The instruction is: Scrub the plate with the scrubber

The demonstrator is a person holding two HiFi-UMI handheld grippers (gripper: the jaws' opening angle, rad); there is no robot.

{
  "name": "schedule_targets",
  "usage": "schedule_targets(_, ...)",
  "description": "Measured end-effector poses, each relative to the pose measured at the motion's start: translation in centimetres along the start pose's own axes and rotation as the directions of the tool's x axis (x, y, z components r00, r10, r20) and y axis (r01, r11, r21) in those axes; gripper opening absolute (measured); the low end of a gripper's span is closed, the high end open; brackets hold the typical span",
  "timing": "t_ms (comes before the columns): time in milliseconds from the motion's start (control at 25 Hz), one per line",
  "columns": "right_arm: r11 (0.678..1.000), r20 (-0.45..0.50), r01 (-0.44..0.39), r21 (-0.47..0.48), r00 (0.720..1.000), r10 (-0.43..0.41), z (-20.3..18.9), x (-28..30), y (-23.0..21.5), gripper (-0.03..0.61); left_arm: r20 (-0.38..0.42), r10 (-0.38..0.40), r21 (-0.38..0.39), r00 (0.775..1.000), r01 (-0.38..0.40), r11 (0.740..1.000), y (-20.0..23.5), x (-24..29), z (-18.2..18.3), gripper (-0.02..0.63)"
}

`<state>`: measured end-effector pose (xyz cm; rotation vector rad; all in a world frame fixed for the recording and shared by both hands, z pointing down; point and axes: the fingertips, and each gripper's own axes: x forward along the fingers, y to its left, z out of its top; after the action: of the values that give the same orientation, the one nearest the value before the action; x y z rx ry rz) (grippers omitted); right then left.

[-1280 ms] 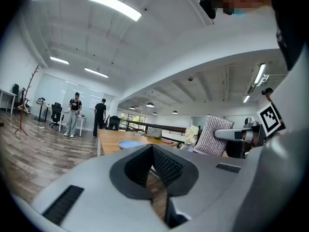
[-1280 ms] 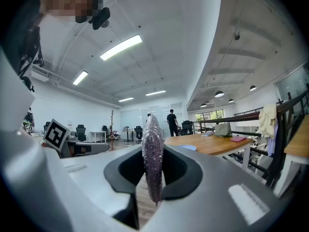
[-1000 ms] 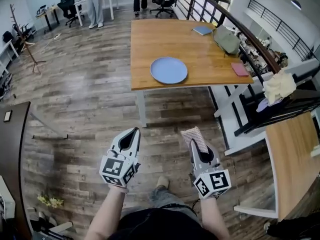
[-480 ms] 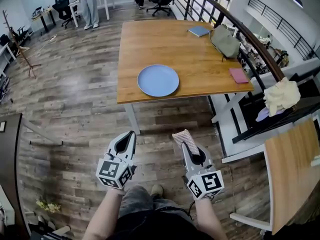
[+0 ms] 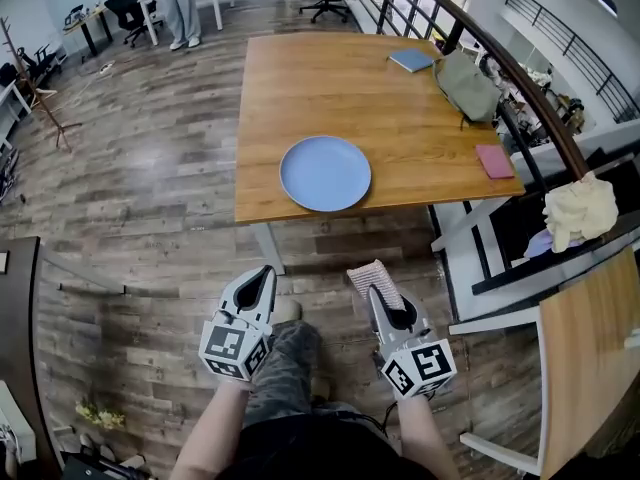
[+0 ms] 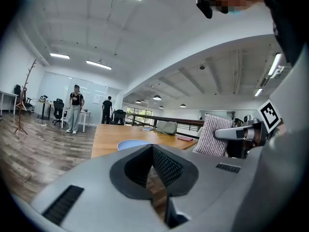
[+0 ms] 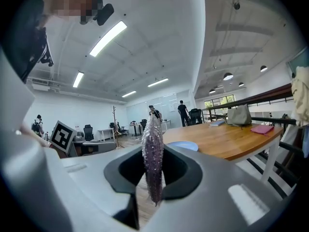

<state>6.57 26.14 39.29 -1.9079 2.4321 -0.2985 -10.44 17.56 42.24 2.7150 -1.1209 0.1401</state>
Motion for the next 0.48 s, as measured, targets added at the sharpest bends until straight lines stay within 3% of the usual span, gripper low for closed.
schedule_targets(200, 0.999, -0.008, -0.016, 0.035, 1.000, 0.016, 0.2, 5.6, -2.2, 0.074, 0.000, -0.039, 0.037, 0.999, 0.039, 0.999, 2.8, 6.2, 1.0, -0.005)
schedule_targets(480, 0.997, -0.048, -0.008, 0.077, 0.999, 0.012, 0.4, 13.3, -5.0, 0.074, -0.057, -0.114, 0.053, 0.992, 0.117, 0.992, 7.3, 14.1, 2.3, -0.003)
